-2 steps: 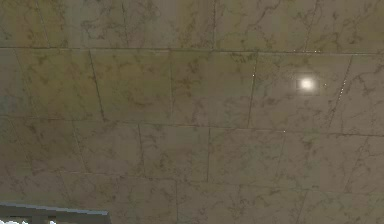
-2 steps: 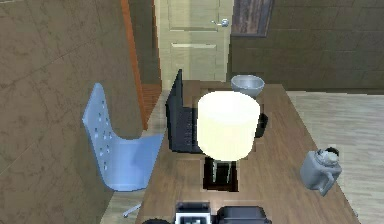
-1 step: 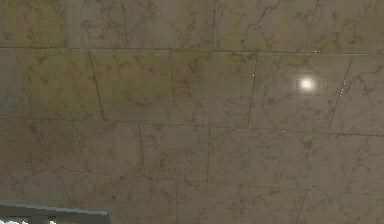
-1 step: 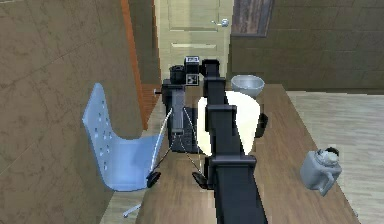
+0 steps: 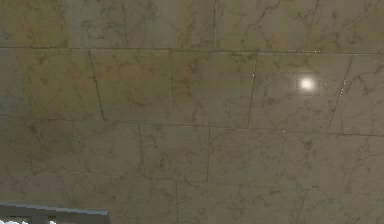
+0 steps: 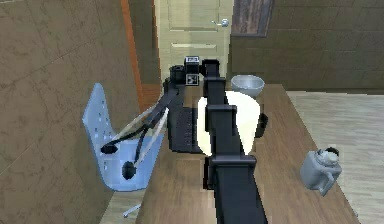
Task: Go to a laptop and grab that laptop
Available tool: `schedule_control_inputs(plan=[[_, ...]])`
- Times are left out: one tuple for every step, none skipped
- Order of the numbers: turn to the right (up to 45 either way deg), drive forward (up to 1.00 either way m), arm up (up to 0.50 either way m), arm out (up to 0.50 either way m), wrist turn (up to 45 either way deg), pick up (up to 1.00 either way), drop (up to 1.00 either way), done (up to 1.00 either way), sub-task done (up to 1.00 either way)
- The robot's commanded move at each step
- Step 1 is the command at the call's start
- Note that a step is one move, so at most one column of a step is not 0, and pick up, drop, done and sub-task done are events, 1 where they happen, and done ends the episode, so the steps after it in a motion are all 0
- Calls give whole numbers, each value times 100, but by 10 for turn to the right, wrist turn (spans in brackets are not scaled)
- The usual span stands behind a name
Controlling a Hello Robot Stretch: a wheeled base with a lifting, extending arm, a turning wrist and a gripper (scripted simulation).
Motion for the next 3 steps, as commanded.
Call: schedule_control_inputs(plan=[[0, 0, 0, 0, 450, 0, 0, 0, 0], [0, 0, 0, 0, 450, 0, 0, 0, 0], [0, 0, 0, 0, 450, 0, 0, 0, 0]])
